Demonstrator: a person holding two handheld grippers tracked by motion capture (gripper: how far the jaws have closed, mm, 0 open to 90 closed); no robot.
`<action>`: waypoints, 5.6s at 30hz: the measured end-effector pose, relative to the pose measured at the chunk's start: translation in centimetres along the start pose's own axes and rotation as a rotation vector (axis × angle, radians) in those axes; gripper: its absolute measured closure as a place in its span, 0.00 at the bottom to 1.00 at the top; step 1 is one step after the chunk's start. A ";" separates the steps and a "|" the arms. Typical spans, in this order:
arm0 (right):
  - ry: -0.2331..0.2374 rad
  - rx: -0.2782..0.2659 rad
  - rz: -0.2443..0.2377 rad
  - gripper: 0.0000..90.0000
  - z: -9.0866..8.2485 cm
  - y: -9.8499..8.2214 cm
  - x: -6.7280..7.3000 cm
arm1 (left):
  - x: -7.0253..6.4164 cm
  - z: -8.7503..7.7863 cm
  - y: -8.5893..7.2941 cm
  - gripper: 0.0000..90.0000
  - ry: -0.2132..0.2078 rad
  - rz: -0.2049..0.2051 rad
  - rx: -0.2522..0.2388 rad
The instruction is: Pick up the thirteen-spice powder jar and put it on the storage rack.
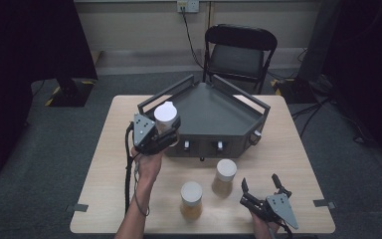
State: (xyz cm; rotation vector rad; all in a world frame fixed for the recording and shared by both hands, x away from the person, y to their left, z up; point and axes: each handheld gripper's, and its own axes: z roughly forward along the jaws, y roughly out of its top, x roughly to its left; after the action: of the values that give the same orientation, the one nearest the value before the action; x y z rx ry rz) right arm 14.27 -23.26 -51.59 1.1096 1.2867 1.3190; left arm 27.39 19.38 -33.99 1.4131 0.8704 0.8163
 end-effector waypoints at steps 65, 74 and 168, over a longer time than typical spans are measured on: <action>0.002 0.000 0.001 0.01 0.0 0.0 0.0 | 0.4 6.9 -0.4 0.34 0.077 -0.011 0.069; 0.002 0.000 0.001 0.01 0.0 0.0 0.0 | 0.4 6.9 -0.3 0.34 0.078 -0.015 0.074; -0.001 0.000 0.001 0.01 0.0 0.0 0.0 | -0.6 -3.5 -4.9 0.00 0.123 -0.036 -0.075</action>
State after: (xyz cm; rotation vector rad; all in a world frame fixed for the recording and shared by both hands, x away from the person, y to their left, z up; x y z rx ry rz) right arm 14.26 -23.23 -51.59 1.1113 1.2853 1.3189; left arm 23.88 20.46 -38.73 1.2886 0.9467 0.9069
